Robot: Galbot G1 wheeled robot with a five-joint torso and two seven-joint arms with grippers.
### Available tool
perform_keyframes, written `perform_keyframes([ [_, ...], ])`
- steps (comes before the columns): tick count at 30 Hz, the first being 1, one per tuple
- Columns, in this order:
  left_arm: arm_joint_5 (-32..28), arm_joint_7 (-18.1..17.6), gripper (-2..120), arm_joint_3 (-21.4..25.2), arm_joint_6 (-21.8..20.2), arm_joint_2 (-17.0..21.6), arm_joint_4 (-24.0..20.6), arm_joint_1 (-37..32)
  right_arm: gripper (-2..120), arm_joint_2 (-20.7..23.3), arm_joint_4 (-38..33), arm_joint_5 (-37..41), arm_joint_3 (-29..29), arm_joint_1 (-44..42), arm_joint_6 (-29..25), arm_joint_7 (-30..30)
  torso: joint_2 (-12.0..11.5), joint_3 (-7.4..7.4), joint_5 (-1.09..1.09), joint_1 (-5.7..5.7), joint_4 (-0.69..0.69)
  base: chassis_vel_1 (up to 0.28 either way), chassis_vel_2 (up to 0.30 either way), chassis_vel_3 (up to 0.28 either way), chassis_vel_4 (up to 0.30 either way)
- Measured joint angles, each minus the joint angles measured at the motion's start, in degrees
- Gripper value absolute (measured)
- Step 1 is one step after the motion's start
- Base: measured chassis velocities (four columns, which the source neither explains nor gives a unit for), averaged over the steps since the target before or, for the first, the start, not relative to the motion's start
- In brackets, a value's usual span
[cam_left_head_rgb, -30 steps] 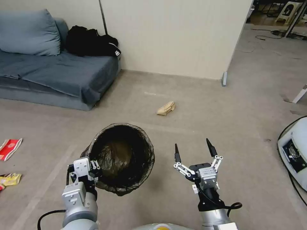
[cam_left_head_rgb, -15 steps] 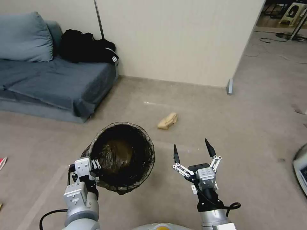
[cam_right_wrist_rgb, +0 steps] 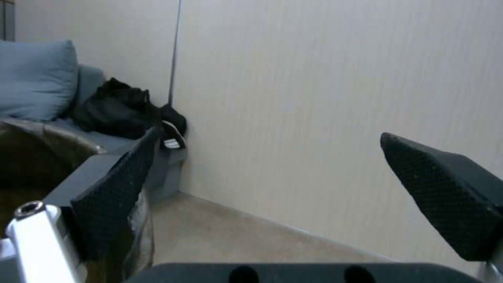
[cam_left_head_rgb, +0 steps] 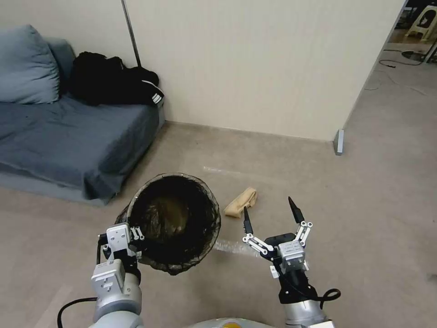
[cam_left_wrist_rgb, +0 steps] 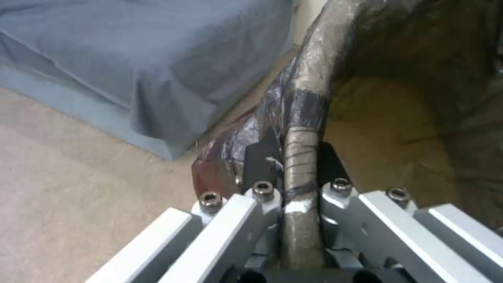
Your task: Pick up the trash bin, then pick up the garbage from the floor and place it into the trash bin.
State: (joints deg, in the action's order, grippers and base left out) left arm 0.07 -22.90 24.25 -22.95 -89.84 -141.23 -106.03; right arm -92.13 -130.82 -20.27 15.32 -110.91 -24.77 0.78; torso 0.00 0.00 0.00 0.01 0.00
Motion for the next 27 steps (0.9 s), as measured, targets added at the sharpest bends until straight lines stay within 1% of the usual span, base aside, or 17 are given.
perform_keyframes([
  [14,0.04,-0.07,1,-0.07,0.16,-0.13,0.01,0.06,100,0.01,0.62,0.13,0.01,0.43,-0.69,0.31,0.00,-0.01,0.00,-0.01,0.00,0.002,-0.003,-0.004,0.003],
  [16,-0.15,-0.06,1,-0.12,0.18,-0.11,0.02,0.28,100,-0.01,0.29,1.75,0.51,2.58,2.39,0.33,0.00,-0.01,0.00,-0.01,0.00,0.000,0.000,0.000,0.000],
  [17,-0.15,-0.06,1,-0.12,0.18,-0.11,0.02,0.28,100,-0.01,0.29,1.75,0.51,2.58,2.39,0.33,0.00,-0.01,0.00,-0.01,0.00,0.000,0.000,0.000,0.000],
  [19,-0.44,0.17,1,0.46,-0.13,-0.03,-0.06,0.54,100,-0.10,0.12,3.94,2.14,6.57,6.21,0.38,0.00,-0.01,0.00,-0.01,0.00,0.000,0.000,0.000,0.000],
  [20,-0.44,0.17,1,0.46,-0.13,-0.03,-0.06,0.54,100,-0.10,0.12,3.94,2.14,6.57,6.21,0.38,0.00,-0.01,0.00,-0.01,0.00,0.000,0.000,0.000,0.000],
  [23,-0.89,0.78,1,2.16,-0.63,0.15,-0.14,0.79,100,0.23,0.70,12.69,3.90,15.29,15.68,-0.24,0.00,0.00,0.01,-0.01,0.00,0.000,0.000,0.000,0.000],
  [24,-0.89,0.78,1,2.16,-0.63,0.15,-0.14,0.79,100,0.23,0.70,12.69,3.90,15.29,15.68,-0.24,0.00,0.00,0.01,-0.01,0.00,0.000,0.000,0.000,0.000],
  [27,-1.39,1.18,1,2.85,-0.53,-0.04,-0.13,0.77,100,2.31,3.19,20.34,3.67,22.90,24.70,-3.18,0.00,0.00,0.00,-0.01,0.00,0.000,0.000,0.000,0.000],
])
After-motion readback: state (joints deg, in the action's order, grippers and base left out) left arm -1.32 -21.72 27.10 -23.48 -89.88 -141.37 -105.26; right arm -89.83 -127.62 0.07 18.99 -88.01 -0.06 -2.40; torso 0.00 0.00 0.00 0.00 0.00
